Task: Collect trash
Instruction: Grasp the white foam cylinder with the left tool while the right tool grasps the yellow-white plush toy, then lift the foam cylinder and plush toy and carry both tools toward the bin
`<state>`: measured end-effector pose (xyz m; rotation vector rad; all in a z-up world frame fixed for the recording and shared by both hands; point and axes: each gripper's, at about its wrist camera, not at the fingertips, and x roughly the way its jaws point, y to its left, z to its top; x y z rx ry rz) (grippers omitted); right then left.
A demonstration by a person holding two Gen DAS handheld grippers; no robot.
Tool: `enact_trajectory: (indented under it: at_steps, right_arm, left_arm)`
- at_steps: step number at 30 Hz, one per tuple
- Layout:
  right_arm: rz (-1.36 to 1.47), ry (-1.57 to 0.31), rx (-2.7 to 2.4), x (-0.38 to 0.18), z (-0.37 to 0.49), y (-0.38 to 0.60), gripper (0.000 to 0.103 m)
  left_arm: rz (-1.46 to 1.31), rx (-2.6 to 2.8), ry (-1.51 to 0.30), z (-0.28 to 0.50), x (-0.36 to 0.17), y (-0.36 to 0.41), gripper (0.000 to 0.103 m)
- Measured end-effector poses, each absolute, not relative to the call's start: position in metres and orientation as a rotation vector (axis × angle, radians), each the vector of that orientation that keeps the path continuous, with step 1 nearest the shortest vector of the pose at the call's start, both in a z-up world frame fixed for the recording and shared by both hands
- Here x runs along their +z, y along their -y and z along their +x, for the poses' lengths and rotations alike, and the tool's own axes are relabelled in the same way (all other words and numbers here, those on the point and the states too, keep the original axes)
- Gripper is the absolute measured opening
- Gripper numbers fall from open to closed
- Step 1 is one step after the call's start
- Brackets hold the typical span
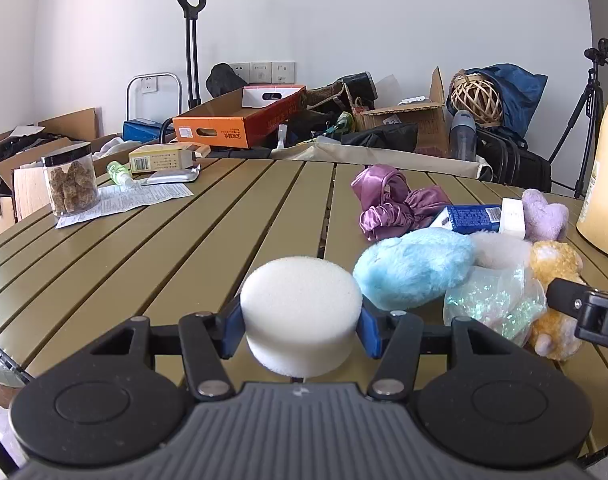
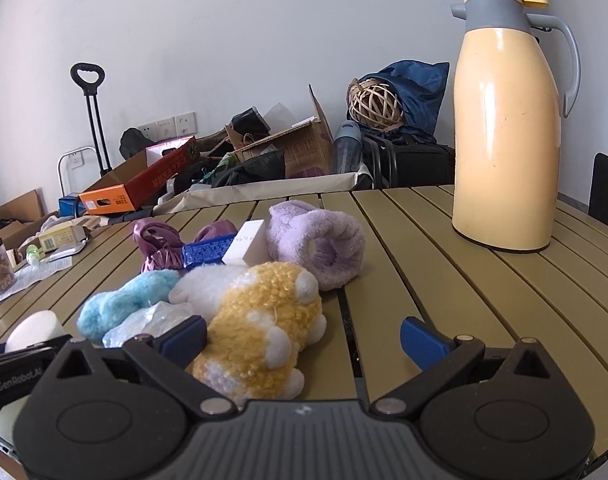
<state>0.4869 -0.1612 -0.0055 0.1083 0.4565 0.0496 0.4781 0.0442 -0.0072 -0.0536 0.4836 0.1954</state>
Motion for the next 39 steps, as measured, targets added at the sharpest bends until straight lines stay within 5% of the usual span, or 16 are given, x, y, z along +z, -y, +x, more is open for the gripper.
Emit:
enact_trajectory:
  at_steps: [13, 26, 39]
  right_arm:
    - [0.021, -0.484, -0.024, -0.014, 0.501, 0.137, 0.099]
    - [0.008, -0.491, 0.054, -0.023, 0.504, 0.124, 0.053]
    - [0.113, -0.447, 0.09, -0.019, 0.496, 0.144, 0.048]
  left_arm:
    - [-0.035, 0.198, -0.469, 0.469, -0.006, -0.049, 0.057]
    - [-0.031, 0.197, -0.457, 0.465, -0.003, -0.052, 0.057]
    - [-0.033, 0.188, -0.445, 0.463, -0.001, -0.049, 0.057]
